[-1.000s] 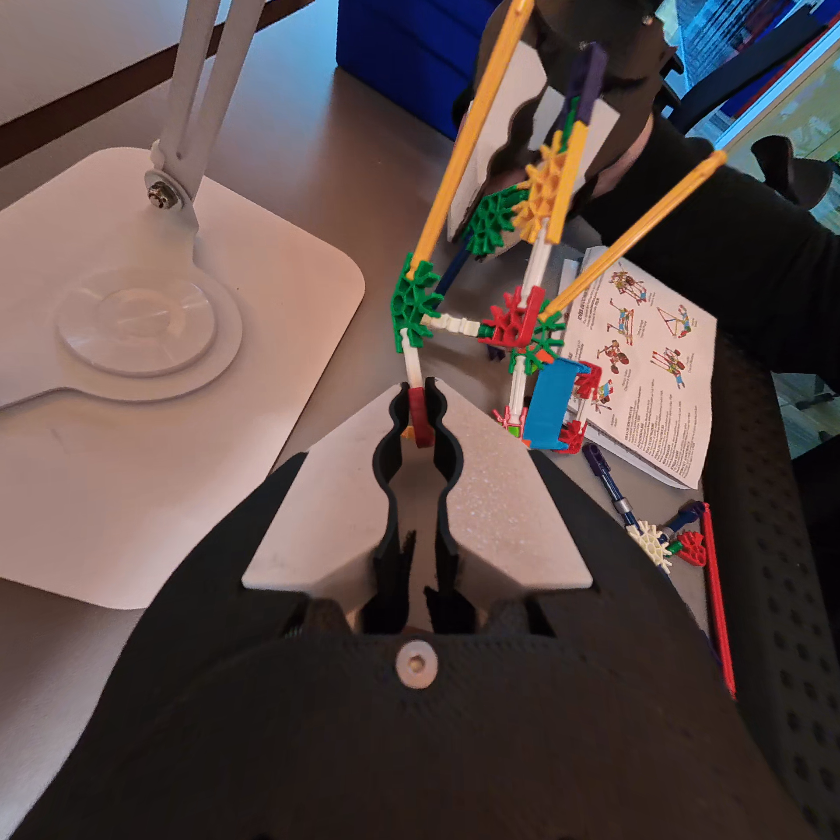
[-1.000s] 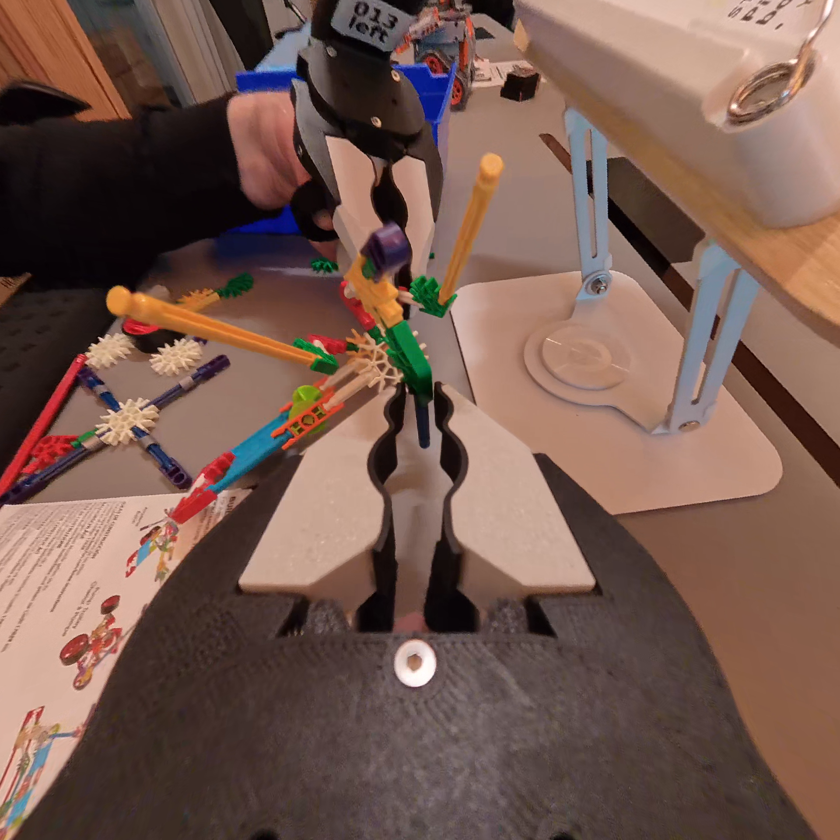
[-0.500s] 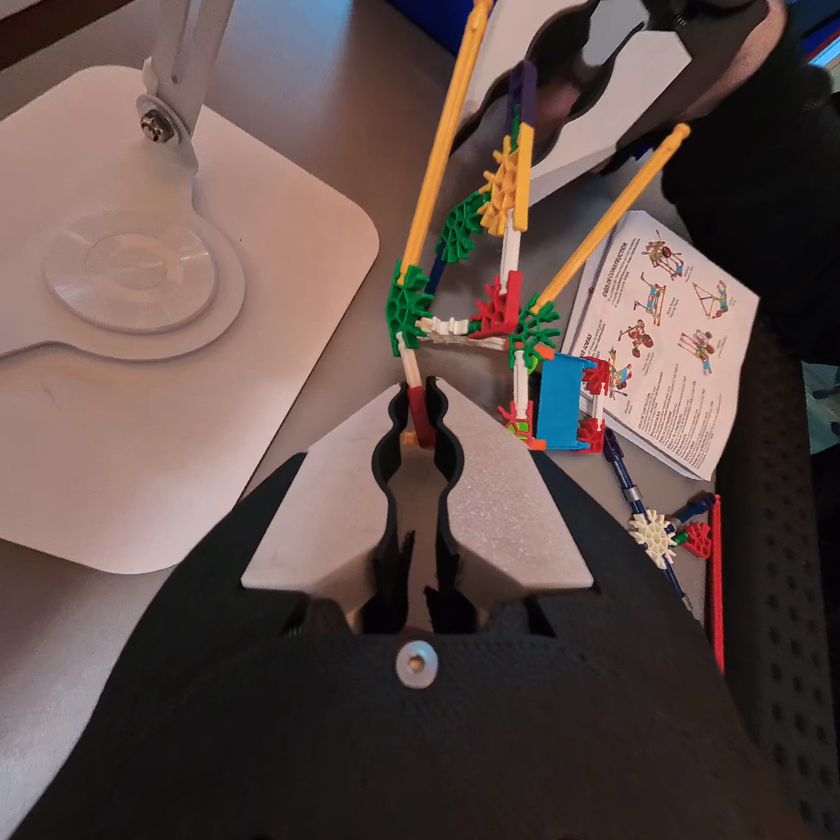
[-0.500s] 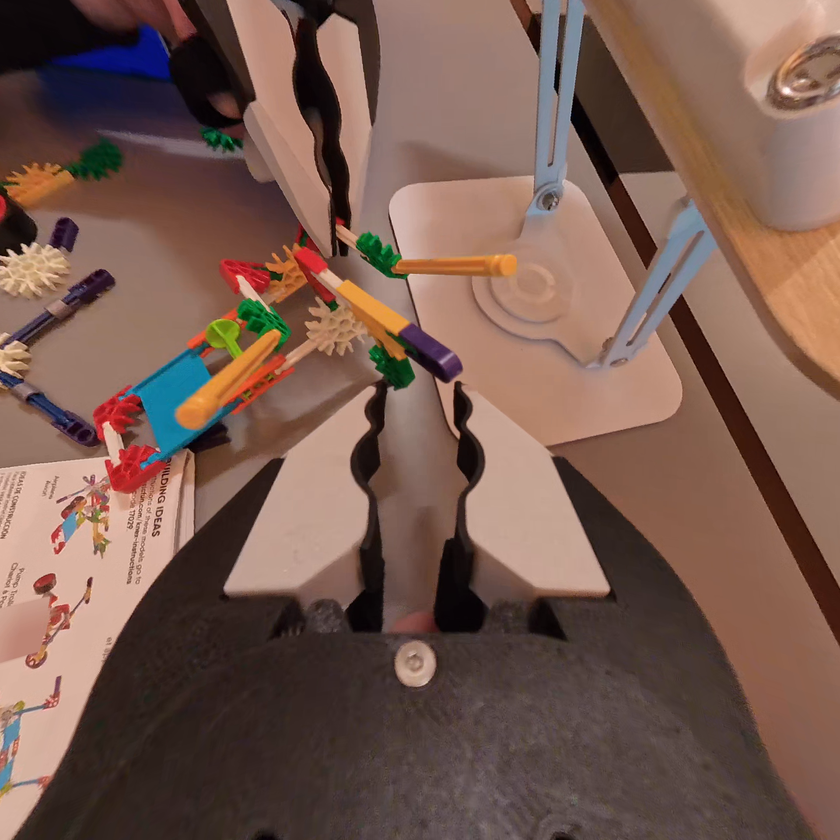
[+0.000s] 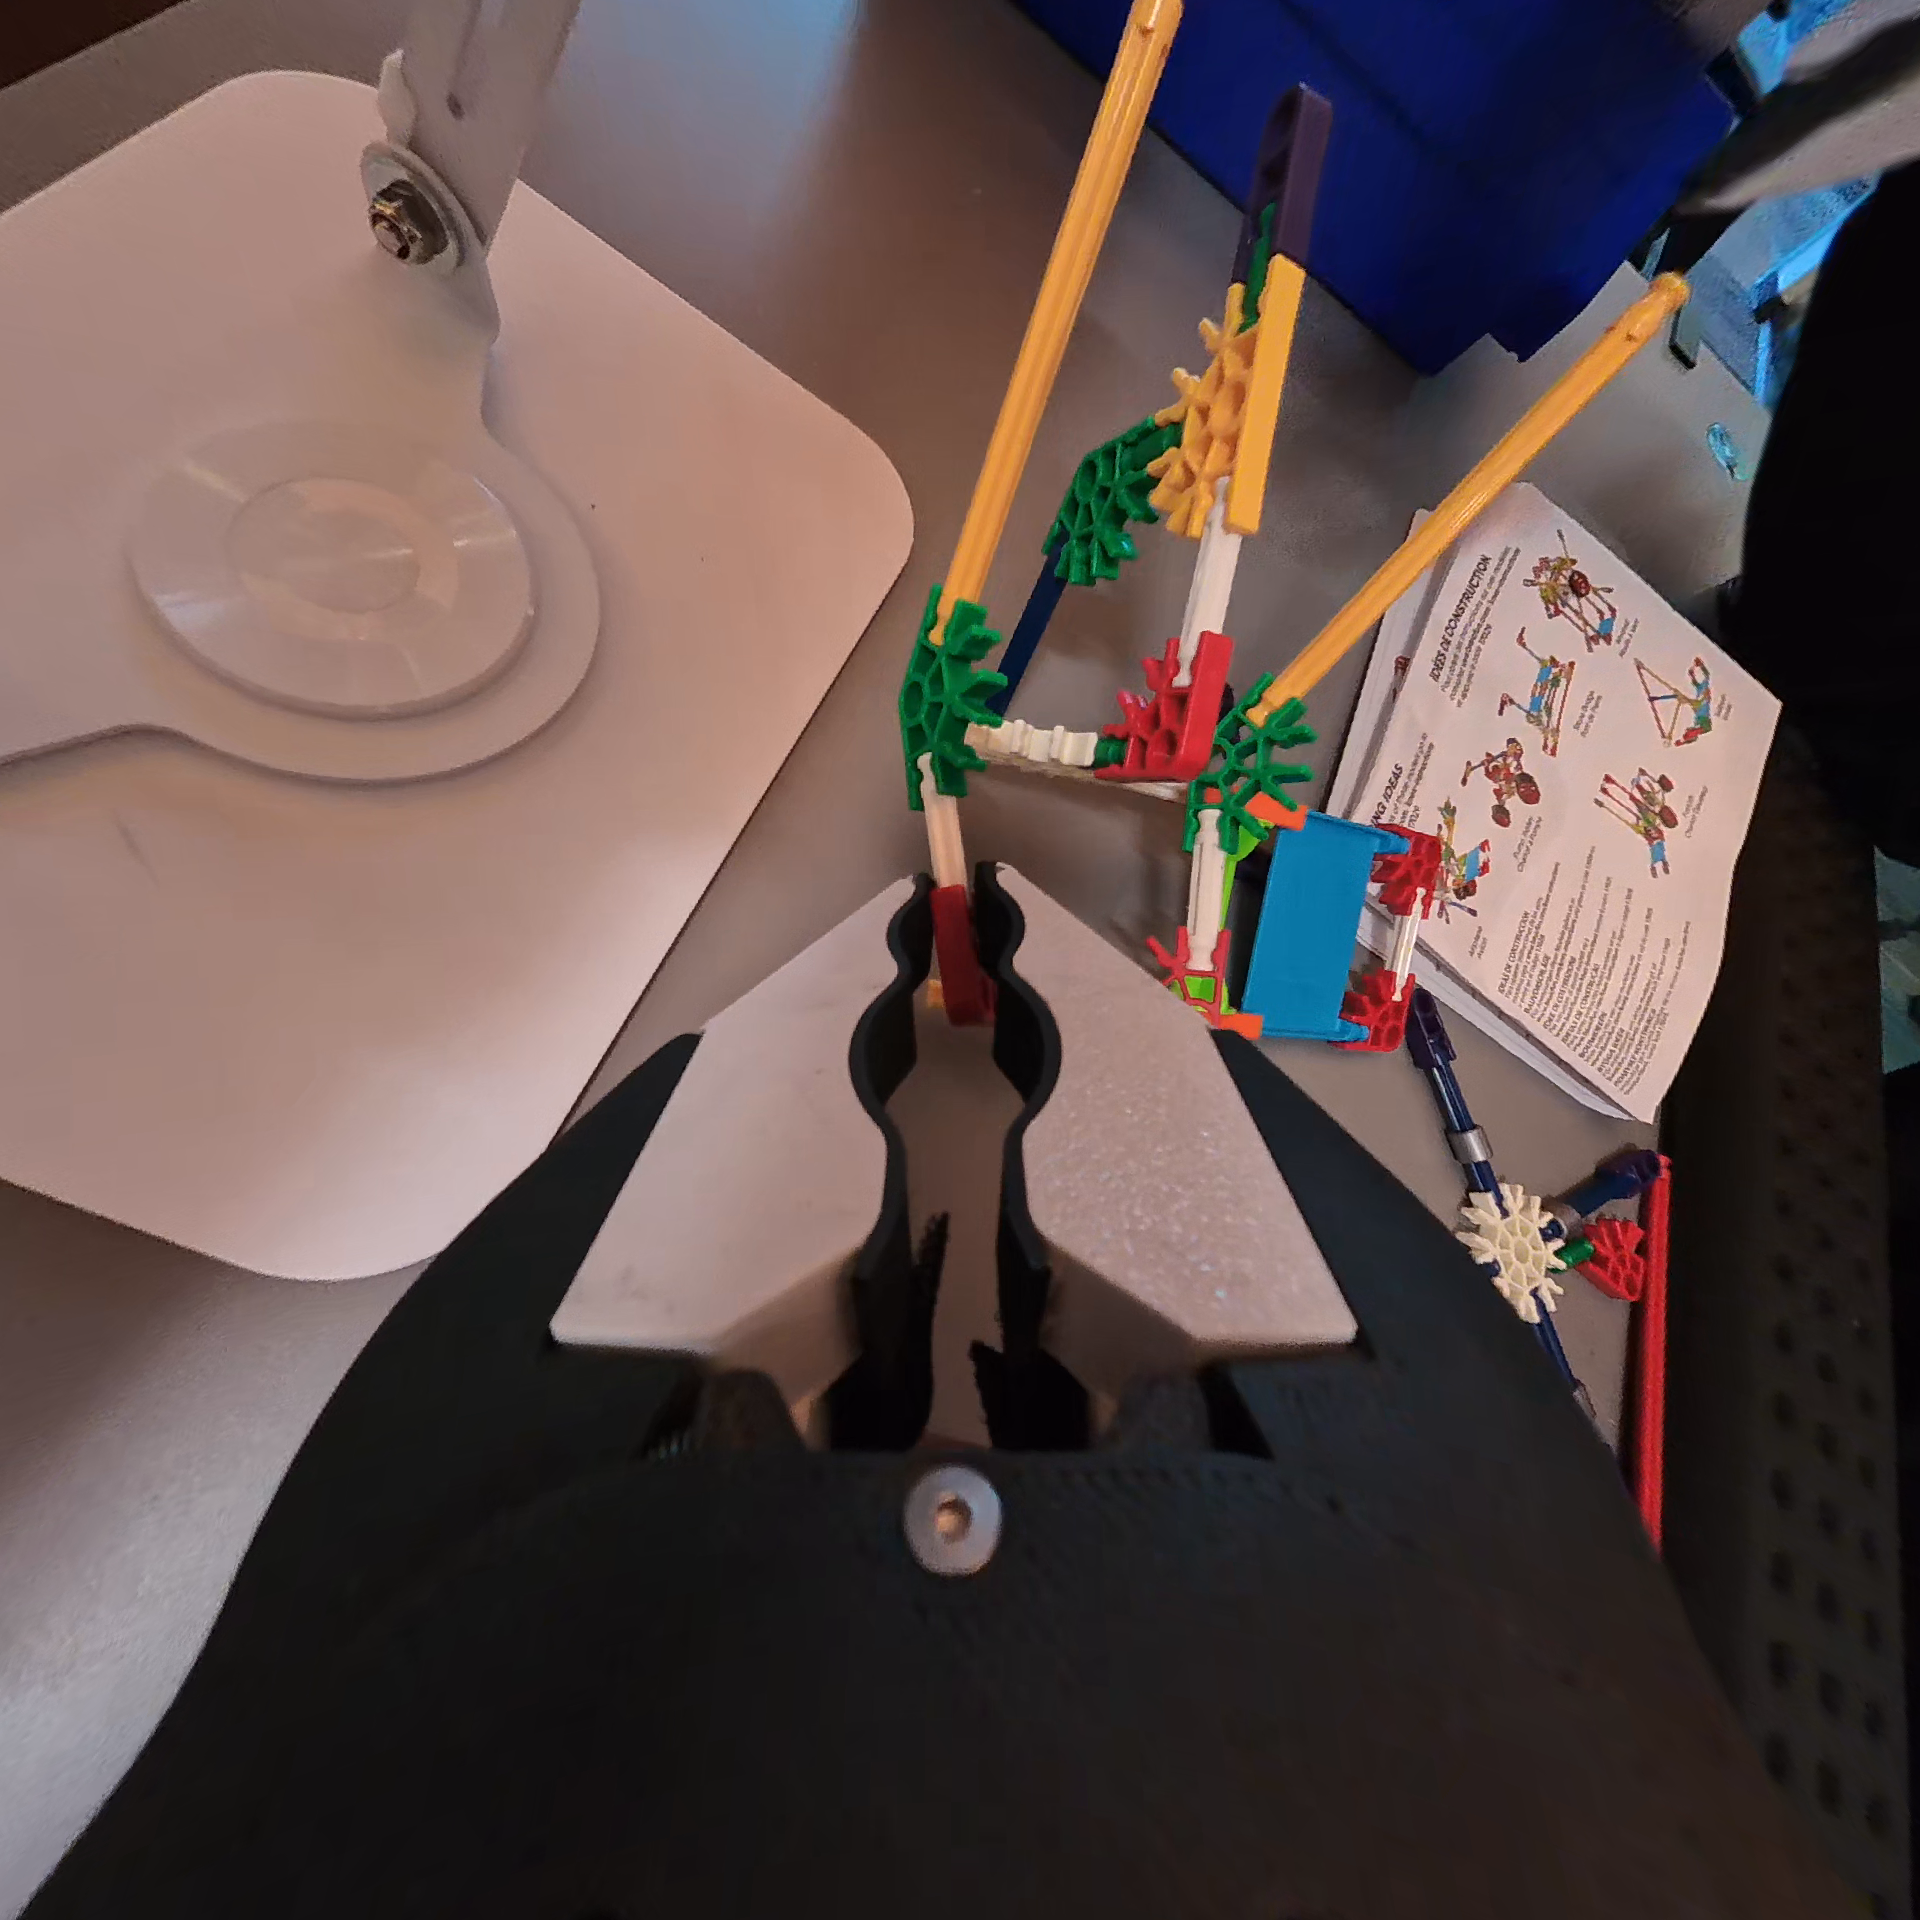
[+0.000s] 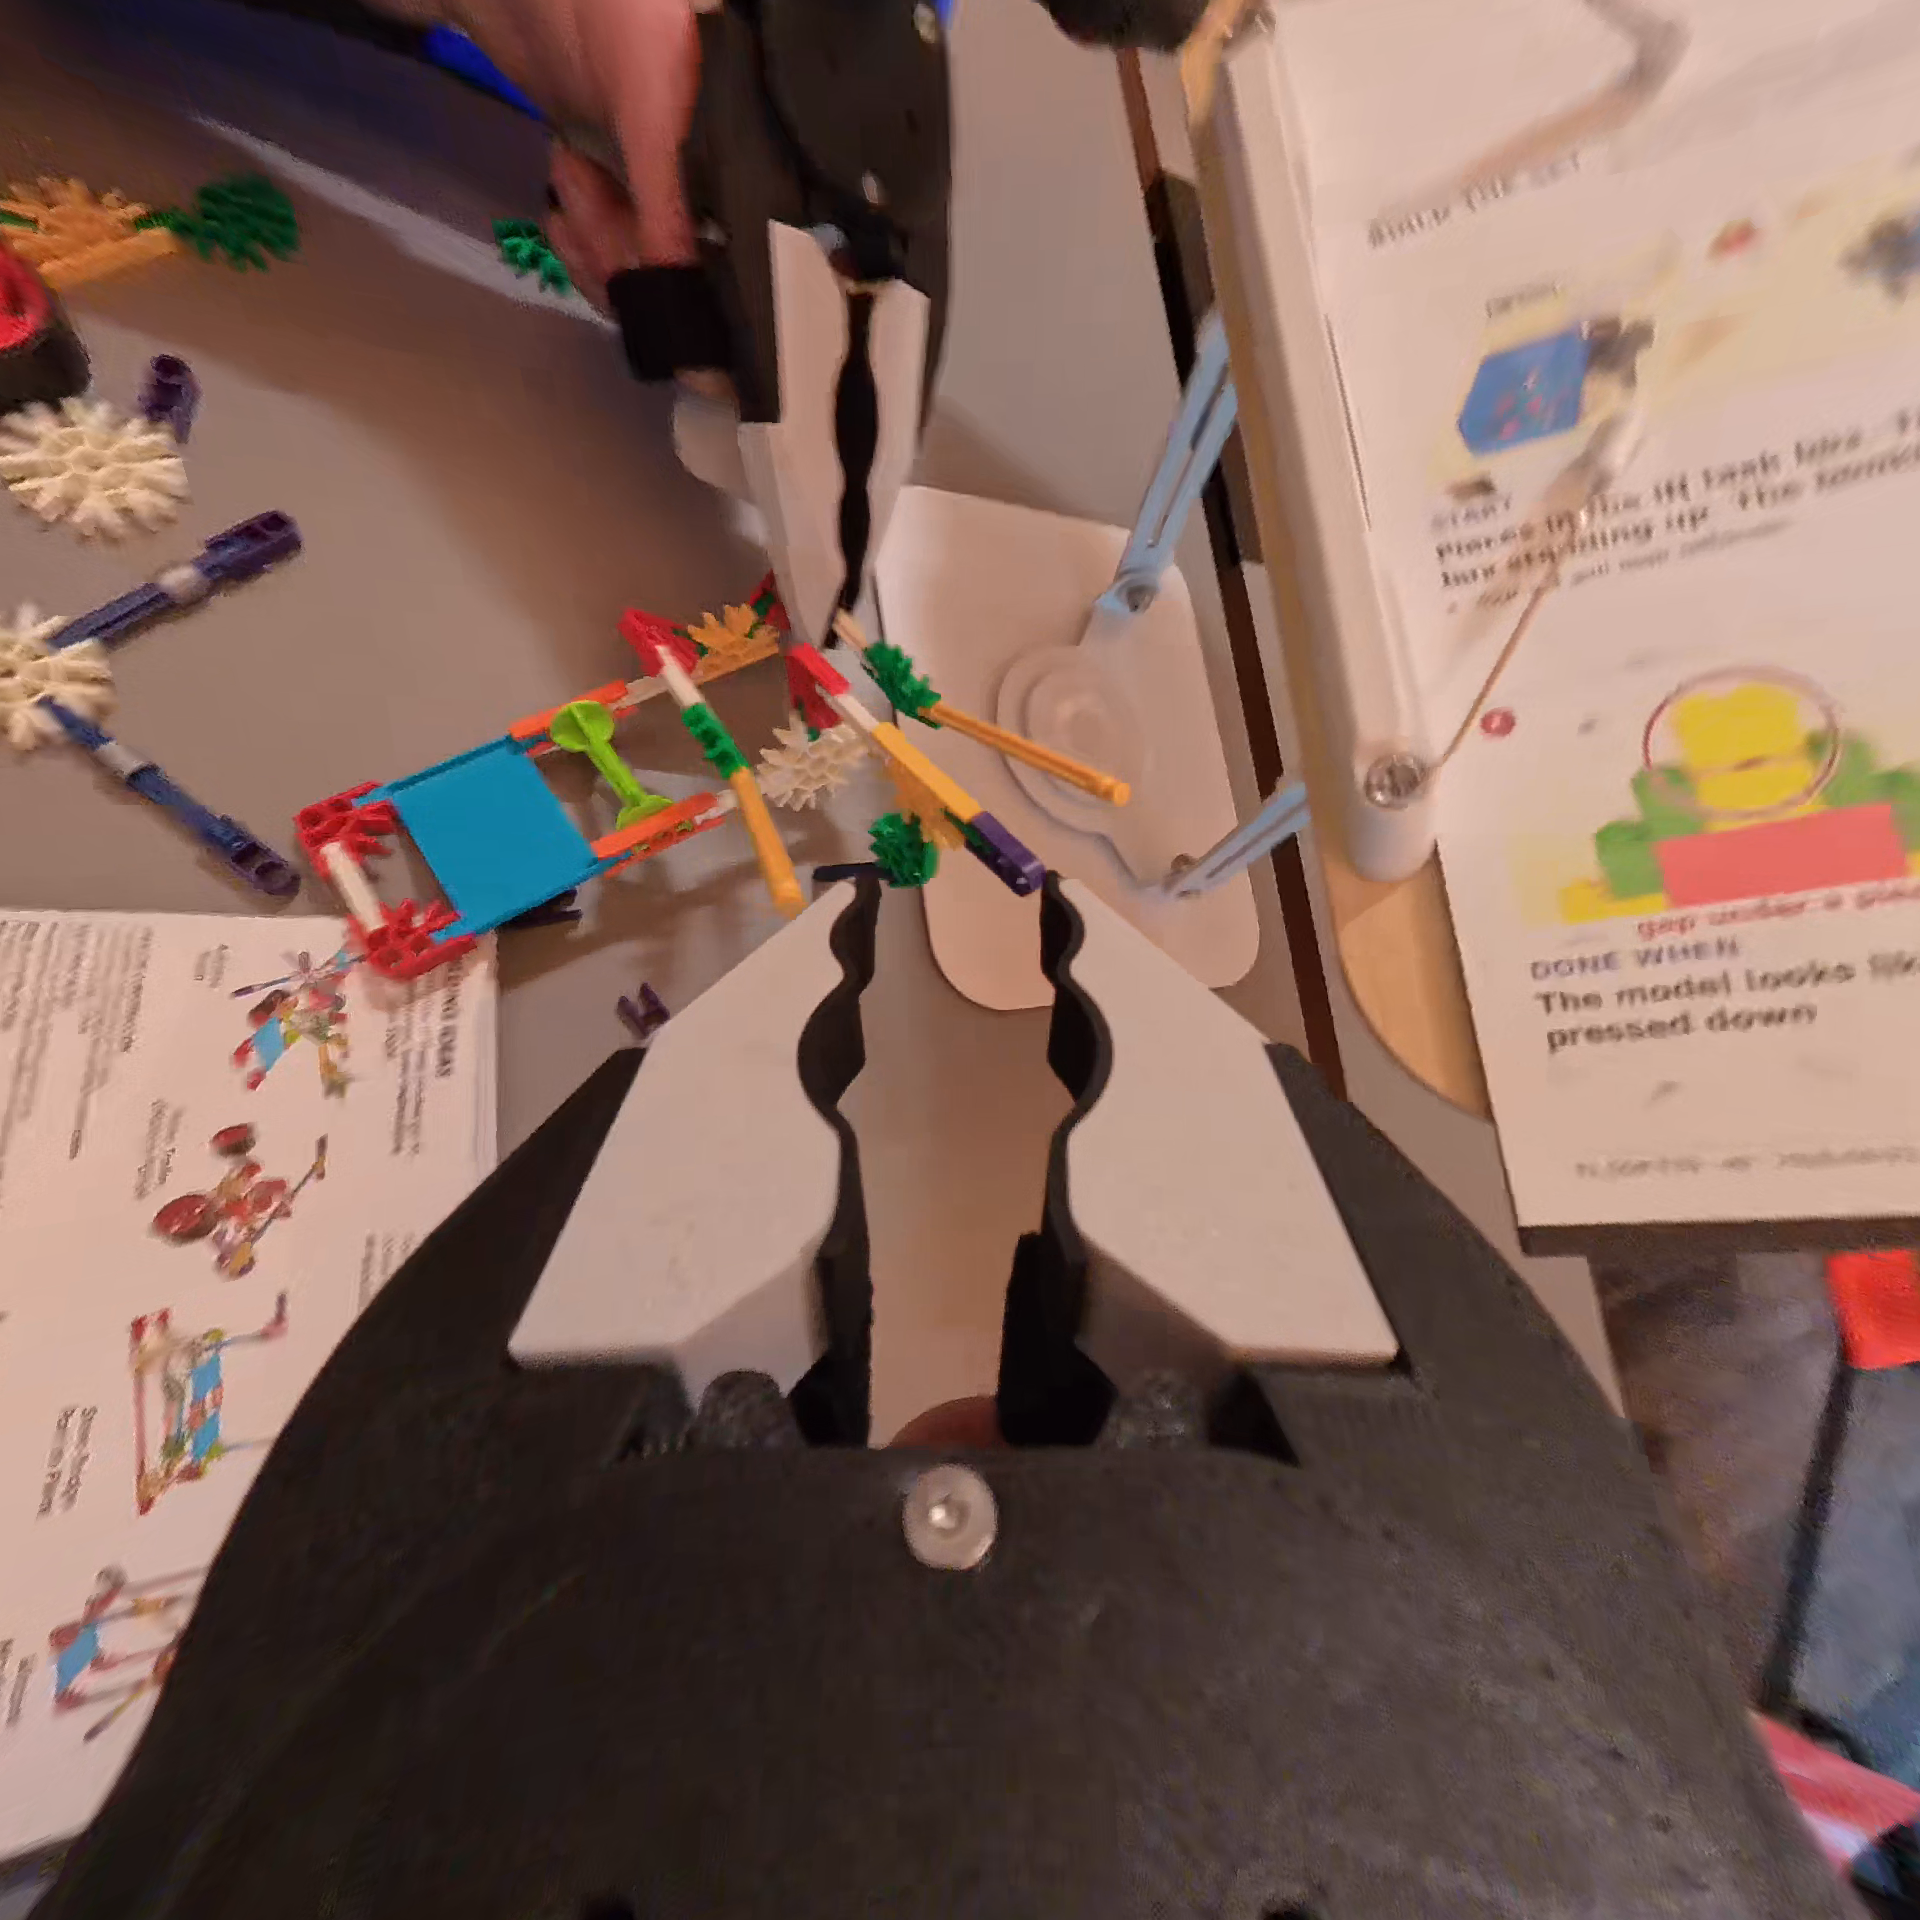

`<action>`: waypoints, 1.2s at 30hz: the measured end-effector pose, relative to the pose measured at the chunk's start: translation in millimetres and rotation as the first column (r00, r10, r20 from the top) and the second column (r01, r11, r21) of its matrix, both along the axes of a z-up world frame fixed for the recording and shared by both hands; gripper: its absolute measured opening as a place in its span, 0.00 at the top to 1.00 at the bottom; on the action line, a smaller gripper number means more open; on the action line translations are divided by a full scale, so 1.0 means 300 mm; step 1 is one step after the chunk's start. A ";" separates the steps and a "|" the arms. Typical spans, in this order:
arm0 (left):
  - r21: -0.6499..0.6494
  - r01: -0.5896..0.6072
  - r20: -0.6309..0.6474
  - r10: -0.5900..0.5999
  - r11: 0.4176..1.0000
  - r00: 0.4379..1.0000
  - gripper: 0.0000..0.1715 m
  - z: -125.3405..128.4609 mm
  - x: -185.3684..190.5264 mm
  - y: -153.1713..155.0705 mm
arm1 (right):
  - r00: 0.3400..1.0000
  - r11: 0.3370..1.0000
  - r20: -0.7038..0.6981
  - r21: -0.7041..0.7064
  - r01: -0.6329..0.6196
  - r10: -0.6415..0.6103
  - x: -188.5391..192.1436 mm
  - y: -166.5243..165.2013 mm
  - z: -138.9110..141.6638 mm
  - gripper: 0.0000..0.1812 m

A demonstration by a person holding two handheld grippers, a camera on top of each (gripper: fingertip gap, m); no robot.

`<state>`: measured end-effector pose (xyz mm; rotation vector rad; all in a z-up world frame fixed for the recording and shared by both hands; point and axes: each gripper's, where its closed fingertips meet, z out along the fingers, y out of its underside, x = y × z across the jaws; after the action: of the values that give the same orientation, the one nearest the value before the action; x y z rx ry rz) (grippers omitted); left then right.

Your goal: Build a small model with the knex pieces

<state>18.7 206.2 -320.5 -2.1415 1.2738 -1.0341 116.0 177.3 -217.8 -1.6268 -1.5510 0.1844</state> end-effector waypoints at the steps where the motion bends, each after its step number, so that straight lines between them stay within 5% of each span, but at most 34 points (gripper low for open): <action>1: -0.001 -0.001 0.000 0.001 1.000 1.000 0.97 0.001 -0.001 0.000 | 0.999 0.999 0.013 0.010 -0.032 0.032 -0.010 -0.027 0.009 0.84; 8: 0.005 -0.001 0.012 0.001 1.000 1.000 0.97 0.020 0.001 -0.005 | 0.967 0.994 0.250 0.083 -0.064 0.041 -0.035 -0.026 -0.117 0.84; 13: 0.009 -0.001 0.024 0.001 1.000 1.000 0.97 0.030 -0.002 -0.003 | 0.944 0.995 0.331 0.092 -0.038 0.005 -0.010 0.013 -0.187 0.95; 36: 0.045 -0.056 0.107 0.051 0.997 0.993 0.97 0.076 0.021 0.034 | 0.960 1.000 0.278 -0.025 -0.018 0.024 0.015 -0.001 -0.192 0.97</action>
<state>24.9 216.3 -297.6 -2.0456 1.1744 -1.0691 120.6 177.0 -275.2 -1.7100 -1.7832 -0.0184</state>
